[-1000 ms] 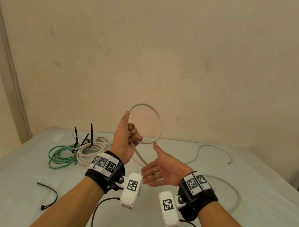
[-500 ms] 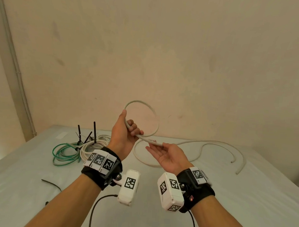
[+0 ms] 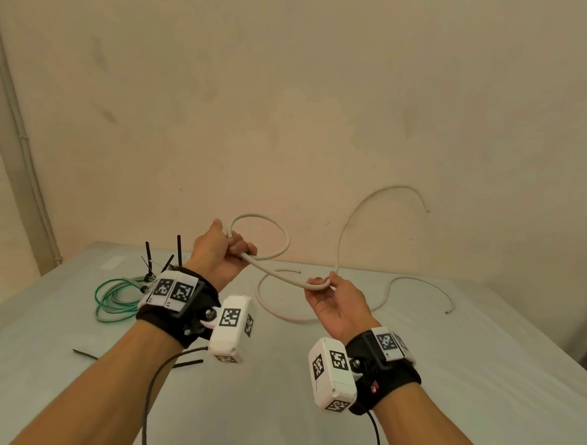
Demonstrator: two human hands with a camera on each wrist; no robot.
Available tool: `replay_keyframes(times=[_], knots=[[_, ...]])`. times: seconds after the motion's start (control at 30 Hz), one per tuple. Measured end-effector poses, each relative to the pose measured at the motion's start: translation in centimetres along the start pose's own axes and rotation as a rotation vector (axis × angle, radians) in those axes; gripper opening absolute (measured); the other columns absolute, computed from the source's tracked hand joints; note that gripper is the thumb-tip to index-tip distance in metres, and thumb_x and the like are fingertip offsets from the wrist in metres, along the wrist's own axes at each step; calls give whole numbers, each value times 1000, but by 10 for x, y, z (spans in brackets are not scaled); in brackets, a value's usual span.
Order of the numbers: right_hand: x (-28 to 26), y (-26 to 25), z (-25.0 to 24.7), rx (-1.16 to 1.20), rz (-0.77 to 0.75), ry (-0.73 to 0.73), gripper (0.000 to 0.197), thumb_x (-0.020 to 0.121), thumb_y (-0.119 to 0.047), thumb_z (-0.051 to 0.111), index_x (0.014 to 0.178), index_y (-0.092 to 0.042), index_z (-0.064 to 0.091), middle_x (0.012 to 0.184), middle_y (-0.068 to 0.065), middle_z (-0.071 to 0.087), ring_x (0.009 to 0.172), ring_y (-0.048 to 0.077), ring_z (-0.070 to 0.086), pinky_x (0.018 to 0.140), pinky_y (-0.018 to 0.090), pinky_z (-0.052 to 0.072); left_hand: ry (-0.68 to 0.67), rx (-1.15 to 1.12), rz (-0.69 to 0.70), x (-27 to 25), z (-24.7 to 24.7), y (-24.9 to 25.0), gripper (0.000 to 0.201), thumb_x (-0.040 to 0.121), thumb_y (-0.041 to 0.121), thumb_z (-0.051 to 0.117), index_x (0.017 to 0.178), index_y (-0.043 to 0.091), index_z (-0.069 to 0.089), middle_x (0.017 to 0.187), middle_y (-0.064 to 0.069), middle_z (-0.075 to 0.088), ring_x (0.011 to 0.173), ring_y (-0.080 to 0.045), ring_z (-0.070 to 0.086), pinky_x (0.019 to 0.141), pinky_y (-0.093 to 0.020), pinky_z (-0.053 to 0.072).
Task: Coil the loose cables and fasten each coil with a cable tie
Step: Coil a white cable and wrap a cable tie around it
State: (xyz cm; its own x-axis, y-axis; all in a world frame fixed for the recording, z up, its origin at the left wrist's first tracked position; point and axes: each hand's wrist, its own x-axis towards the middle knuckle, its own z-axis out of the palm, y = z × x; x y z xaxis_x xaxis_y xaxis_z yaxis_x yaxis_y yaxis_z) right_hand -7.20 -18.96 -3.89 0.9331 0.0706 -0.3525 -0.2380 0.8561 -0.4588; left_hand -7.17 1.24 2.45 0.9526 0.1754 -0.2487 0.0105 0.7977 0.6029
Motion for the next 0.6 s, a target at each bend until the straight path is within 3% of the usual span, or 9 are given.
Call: replay_keyframes(times=[0.1,0.27,0.47,0.6], knots=[[0,-8,-9,-53,-20,-12,14,110,-9,45,96,-9,46,73,10,43,57,19,41,46,29,49,21,55,-44,11,-16,4,37,113,32,32,85,12,45,54,2,29,35,-11,23,49,-26,41],[-3,-13,-3,-535,-121,-59,26,109,-4,40,84,-10,46,61,3,37,48,14,31,41,24,32,-65,402,-207,11,-28,-6,48,108,47,43,79,9,48,51,6,27,34,-9,22,37,-21,37],[-10,-20,11,-931,-200,-117,19,109,-11,46,94,-6,55,61,1,39,48,11,32,43,22,30,-119,752,-216,2,-23,-3,46,107,48,45,79,11,48,55,4,29,37,-11,25,48,-28,43],[-11,-21,24,-1097,-259,-171,18,107,-15,52,98,-4,63,60,0,40,47,11,34,44,22,31,-146,1010,-192,-5,-21,-15,47,106,50,46,79,13,47,53,1,38,39,-14,34,46,-26,42]])
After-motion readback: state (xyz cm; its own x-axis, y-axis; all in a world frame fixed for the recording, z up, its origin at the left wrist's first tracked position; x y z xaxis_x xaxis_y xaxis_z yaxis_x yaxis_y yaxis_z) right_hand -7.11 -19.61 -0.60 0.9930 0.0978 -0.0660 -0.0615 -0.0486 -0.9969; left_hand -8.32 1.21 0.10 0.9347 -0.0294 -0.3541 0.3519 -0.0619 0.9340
